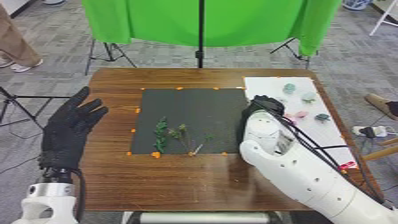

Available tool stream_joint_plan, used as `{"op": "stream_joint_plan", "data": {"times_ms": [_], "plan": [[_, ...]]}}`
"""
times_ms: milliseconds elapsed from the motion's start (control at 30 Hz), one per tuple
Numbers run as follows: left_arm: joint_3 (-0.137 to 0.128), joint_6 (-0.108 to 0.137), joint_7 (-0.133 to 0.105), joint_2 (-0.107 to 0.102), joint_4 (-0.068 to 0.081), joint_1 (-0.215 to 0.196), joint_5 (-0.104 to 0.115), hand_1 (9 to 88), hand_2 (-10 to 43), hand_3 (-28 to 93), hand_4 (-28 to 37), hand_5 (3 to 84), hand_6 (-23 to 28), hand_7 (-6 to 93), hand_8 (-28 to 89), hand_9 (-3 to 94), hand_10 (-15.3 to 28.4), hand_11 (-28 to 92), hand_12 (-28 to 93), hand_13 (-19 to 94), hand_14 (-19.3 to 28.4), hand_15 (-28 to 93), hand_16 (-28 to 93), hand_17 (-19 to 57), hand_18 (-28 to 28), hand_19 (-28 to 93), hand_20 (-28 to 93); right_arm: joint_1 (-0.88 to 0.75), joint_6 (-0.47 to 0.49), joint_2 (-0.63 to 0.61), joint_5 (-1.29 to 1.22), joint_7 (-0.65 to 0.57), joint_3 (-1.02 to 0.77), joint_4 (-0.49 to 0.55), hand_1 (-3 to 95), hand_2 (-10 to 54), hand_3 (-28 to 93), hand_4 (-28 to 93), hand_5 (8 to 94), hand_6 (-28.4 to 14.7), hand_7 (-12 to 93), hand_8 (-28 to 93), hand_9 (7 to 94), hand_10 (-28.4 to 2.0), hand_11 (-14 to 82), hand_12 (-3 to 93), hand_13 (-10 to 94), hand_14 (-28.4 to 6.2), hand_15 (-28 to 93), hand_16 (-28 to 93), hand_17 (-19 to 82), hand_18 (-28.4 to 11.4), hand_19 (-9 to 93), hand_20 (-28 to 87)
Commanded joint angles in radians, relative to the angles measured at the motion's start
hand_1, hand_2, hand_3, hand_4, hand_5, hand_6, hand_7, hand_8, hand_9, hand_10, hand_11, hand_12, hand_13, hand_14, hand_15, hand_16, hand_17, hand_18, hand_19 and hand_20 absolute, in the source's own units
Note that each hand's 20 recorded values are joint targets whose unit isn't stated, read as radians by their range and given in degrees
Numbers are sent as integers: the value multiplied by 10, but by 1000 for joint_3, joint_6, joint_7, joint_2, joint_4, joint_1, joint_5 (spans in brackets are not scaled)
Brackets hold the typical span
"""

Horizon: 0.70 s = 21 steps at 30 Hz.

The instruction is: Arrange flowers

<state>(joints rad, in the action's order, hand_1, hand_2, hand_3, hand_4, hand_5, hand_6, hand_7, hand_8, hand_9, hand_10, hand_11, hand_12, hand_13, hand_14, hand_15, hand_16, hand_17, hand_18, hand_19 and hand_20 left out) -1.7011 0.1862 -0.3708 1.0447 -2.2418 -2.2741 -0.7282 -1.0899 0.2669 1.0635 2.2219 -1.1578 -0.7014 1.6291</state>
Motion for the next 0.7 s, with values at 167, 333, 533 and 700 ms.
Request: {"op": "stream_joint_plan", "data": {"times_ms": [167,333,533,700], "plan": [[2,-17,21,17,6,-9,-8,269,93,738,-198,355,86,121,-90,337,196,260,120,228,243,470,-61,-112,201,425,184,-39,-105,-58,76,-21,-34,64,308,-74,705,-237,583,-202,58,-90,621,-260,469,164,647,-180,805,93,378,-284,932,488],[0,-24,31,19,7,-5,-9,269,93,738,-198,356,87,120,-90,338,197,260,120,230,244,472,-60,-112,201,425,184,-43,-48,-40,31,-38,-62,38,303,-70,701,-238,588,-206,57,-92,622,-261,473,164,648,-180,806,94,380,-284,932,493],[0,-31,39,22,11,1,-13,269,93,738,-198,356,87,120,-89,337,197,260,120,230,245,473,-60,-112,201,425,184,-36,16,-32,15,-11,-44,-2,297,-67,698,-237,594,-208,58,-92,613,-265,478,166,641,-183,810,98,373,-284,932,499],[4,-27,26,15,13,8,-10,270,94,738,-198,357,87,120,-89,337,196,259,121,229,244,472,-60,-112,201,425,183,-5,36,-25,10,2,6,-43,309,-80,699,-236,629,-187,65,-97,621,-252,472,164,640,-181,809,100,366,-284,932,496]]}}
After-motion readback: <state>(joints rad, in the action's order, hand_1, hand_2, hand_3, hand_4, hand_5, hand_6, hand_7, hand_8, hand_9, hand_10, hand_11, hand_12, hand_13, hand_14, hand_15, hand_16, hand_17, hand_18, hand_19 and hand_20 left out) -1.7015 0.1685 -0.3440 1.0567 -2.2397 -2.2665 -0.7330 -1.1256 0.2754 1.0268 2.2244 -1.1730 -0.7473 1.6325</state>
